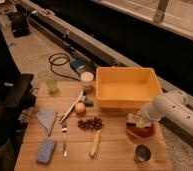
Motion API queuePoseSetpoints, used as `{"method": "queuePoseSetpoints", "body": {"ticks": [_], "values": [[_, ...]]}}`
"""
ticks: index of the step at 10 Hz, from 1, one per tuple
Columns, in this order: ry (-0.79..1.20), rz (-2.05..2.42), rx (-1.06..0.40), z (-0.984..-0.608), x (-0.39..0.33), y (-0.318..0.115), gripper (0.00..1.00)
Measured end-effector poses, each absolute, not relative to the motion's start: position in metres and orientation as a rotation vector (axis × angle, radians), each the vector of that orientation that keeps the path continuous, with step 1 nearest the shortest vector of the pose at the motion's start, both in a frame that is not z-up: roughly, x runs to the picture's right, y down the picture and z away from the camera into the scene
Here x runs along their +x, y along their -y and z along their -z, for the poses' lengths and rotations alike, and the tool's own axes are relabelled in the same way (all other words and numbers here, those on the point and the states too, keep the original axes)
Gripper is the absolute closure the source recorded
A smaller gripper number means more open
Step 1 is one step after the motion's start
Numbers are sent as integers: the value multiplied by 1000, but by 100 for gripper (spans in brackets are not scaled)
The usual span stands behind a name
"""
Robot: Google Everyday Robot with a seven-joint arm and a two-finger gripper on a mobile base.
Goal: Wipe red bowl with eraser
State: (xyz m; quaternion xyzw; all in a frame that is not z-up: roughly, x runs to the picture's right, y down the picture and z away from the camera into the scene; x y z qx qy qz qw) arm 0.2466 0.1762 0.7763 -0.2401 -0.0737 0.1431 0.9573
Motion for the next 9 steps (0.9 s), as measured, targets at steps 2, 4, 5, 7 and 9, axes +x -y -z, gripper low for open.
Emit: {"method": "queuePoseSetpoints", "body": {"ticks": [2,4,5,7,9], "values": [[144,-302,-502,-768,248,-189,100],[110,-324,-515,-763,265,-195,100],[98,-327,-515,-763,271,-194,100],[78,-319,-506,-770,280,-180,100],[85,-294,-501,-781,274,-166,100]]}}
